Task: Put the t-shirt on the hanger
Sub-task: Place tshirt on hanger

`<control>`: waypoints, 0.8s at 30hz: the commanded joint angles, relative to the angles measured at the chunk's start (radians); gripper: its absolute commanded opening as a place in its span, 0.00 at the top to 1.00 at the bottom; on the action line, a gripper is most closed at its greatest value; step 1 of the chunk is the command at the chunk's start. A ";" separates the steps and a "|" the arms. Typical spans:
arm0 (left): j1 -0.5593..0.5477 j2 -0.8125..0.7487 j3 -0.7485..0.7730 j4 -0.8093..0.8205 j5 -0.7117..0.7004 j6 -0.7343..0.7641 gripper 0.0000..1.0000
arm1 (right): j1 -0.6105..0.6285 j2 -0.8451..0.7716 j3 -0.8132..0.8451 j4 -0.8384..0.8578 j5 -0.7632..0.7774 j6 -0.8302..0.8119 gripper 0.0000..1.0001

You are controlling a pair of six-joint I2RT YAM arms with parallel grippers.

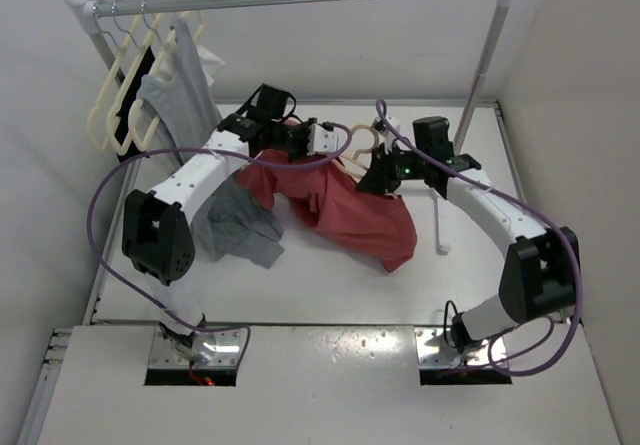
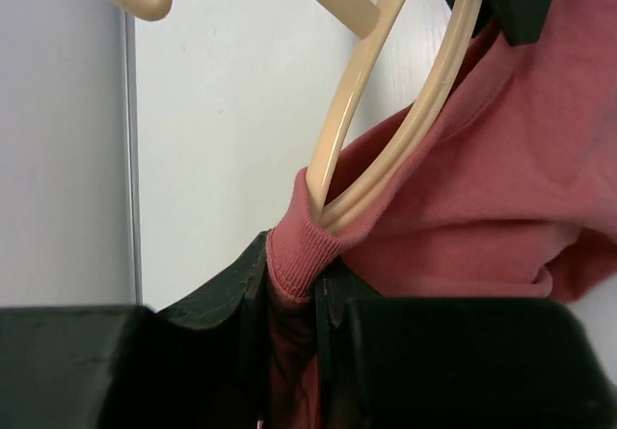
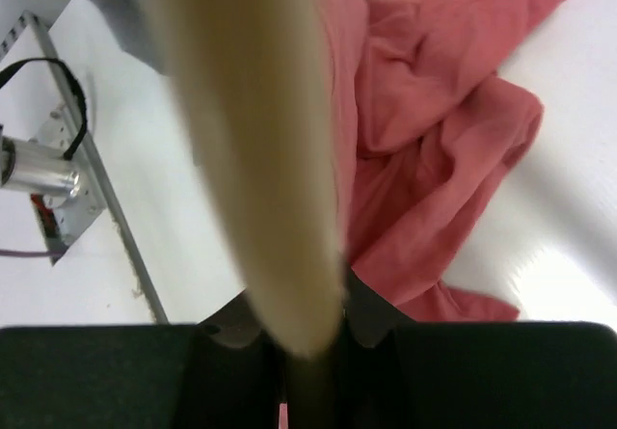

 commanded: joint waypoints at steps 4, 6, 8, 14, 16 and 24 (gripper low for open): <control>0.080 -0.023 0.067 0.056 -0.020 -0.169 0.71 | -0.054 -0.189 -0.028 0.005 0.245 0.033 1.00; 0.101 -0.010 0.098 0.068 -0.032 -0.179 0.59 | -0.054 -0.216 -0.028 -0.022 0.268 0.019 1.00; 0.101 -0.001 0.116 0.069 -0.055 -0.191 0.49 | -0.054 -0.235 0.004 -0.054 0.282 -0.010 1.00; 0.131 -0.001 0.125 0.069 -0.002 -0.220 0.12 | -0.054 -0.235 0.109 -0.173 0.316 -0.054 1.00; 0.141 -0.010 0.125 0.059 0.029 -0.220 0.10 | -0.054 -0.235 0.147 -0.215 0.328 -0.064 1.00; 0.132 0.036 0.116 0.059 -0.021 -0.199 0.00 | -0.054 -0.166 0.423 -0.488 0.278 -0.178 1.00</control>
